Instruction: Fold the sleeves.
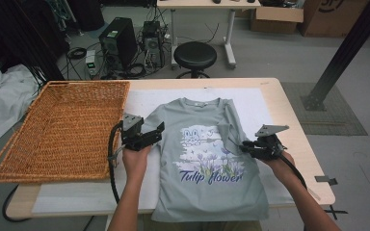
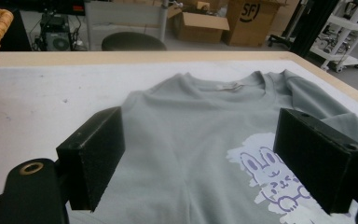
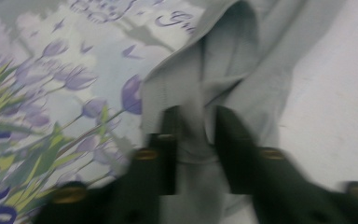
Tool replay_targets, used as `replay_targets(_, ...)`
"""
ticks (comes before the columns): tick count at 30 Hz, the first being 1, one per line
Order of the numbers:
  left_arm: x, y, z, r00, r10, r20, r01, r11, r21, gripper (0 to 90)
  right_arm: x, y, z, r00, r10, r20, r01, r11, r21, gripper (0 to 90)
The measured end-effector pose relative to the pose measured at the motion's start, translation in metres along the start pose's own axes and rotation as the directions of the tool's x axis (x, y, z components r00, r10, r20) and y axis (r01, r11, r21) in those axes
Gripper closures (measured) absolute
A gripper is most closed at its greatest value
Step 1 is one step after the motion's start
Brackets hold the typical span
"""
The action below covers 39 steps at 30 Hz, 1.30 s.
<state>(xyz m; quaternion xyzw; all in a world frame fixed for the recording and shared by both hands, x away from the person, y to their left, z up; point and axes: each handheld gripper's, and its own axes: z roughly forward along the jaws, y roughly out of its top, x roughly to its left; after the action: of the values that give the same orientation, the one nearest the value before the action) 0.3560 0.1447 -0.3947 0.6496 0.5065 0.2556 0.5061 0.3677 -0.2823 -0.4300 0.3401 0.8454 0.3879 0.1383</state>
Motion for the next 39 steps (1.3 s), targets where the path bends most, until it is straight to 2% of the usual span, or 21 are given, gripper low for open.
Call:
replay_targets(1,0.0,0.0,0.0,1.0,-0.001,-0.001,0.001,1.0,0.0,17.1,-0.003,-0.001,-0.001,0.9995,0.031,0.001,-0.031,0.999,-0.014,65.6)
replay_targets(2,-0.001,0.0,-0.001,1.0,0.002,0.0,-0.002,1.0,0.001,17.1,-0.007,0.0,-0.004,0.9971,0.076,0.004,-0.075,0.995,-0.06,62.7)
replay_targets(4,-0.001,0.0,-0.001,1.0,0.007,0.0,-0.007,1.0,0.002,17.2,-0.012,0.005,-0.008,0.9883,0.15,0.029,-0.145,0.981,-0.131,63.6)
replay_targets(6,-0.001,0.0,-0.001,1.0,0.009,0.001,-0.009,0.9999,0.005,17.1,-0.018,0.012,-0.008,0.9783,0.203,0.042,-0.194,0.968,-0.157,65.4)
replay_targets(10,-0.001,0.0,-0.001,1.0,0.007,0.001,-0.007,1.0,0.004,17.2,-0.017,0.026,0.01,0.9796,0.197,0.037,-0.193,0.975,-0.106,68.4)
replay_targets(12,-0.001,-0.001,0.0,1.0,0.006,0.003,-0.006,1.0,0.007,17.2,-0.016,0.029,0.023,0.9825,0.169,0.078,-0.165,0.985,-0.047,67.9)
replay_targets(13,-0.002,-0.001,0.001,0.9999,0.009,0.006,-0.009,0.9999,0.006,17.2,-0.017,0.03,0.028,0.9824,0.166,0.087,-0.164,0.986,-0.025,67.3)
replay_targets(14,-0.002,-0.001,0.001,0.9999,0.01,0.006,-0.01,0.9999,0.008,17.1,-0.019,0.031,0.037,0.9781,0.165,0.126,-0.168,0.986,0.014,67.3)
replay_targets(16,-0.003,-0.001,0.001,0.9999,0.012,0.008,-0.012,0.9999,0.011,17.2,-0.022,0.03,0.044,0.9777,0.164,0.131,-0.17,0.985,0.037,72.3)
replay_targets(19,-0.003,-0.002,0.001,0.9999,0.012,0.008,-0.013,0.9998,0.014,17.2,-0.023,0.033,0.046,0.9831,0.14,0.119,-0.145,0.989,0.036,76.0)
replay_targets(22,-0.003,-0.002,0.002,0.9999,0.01,0.009,-0.01,0.9999,0.014,17.2,-0.023,0.039,0.037,0.9811,0.145,0.128,-0.139,0.989,-0.054,72.7)
replay_targets(23,-0.003,-0.003,0.002,0.9999,0.012,0.011,-0.012,0.9998,0.015,17.2,-0.023,0.041,0.038,0.9824,0.131,0.133,-0.125,0.991,-0.053,70.4)
replay_targets(25,-0.004,-0.003,0.002,0.9998,0.012,0.015,-0.012,0.9998,0.015,17.2,-0.022,0.045,0.047,0.9869,0.065,0.148,-0.066,0.998,0.003,69.7)
replay_targets(27,-0.004,-0.003,0.003,0.9998,0.013,0.018,-0.014,0.9998,0.016,17.2,-0.022,0.046,0.059,0.989,0.017,0.147,-0.025,0.998,0.053,71.6)
replay_targets(28,-0.005,-0.003,0.003,0.9998,0.012,0.019,-0.012,0.9998,0.015,17.2,-0.023,0.045,0.063,0.9898,0.015,0.142,-0.025,0.997,0.069,76.6)
replay_targets(30,-0.005,-0.003,0.003,0.9998,0.01,0.019,-0.011,0.9999,0.011,17.2,-0.026,0.046,0.063,0.9911,0.055,0.121,-0.062,0.996,0.058,86.1)
replay_targets(33,-0.005,-0.002,0.002,0.9998,0.011,0.018,-0.012,0.9999,0.009,17.2,-0.024,0.05,0.055,0.9907,0.071,0.116,-0.075,0.997,0.025,87.4)
replay_targets(34,-0.004,-0.003,0.002,0.9998,0.011,0.017,-0.012,0.9999,0.01,17.2,-0.023,0.052,0.05,0.9912,0.097,0.09,-0.097,0.995,-0.007,87.7)
replay_targets(36,-0.003,-0.003,0.002,0.9998,0.012,0.015,-0.012,0.9999,0.012,17.1,-0.019,0.057,0.048,0.9922,0.124,0.006,-0.124,0.992,-0.023,87.4)
replay_targets(37,-0.003,-0.003,0.001,0.9999,0.011,0.013,-0.011,0.9999,0.011,17.1,-0.015,0.058,0.049,0.9866,0.141,-0.083,-0.144,0.989,-0.037,87.1)
replay_targets(39,-0.002,-0.003,0.001,0.9999,0.01,0.011,-0.01,0.9999,0.01,17.1,-0.008,0.061,0.052,0.9747,0.145,-0.17,-0.153,0.988,-0.032,78.7)
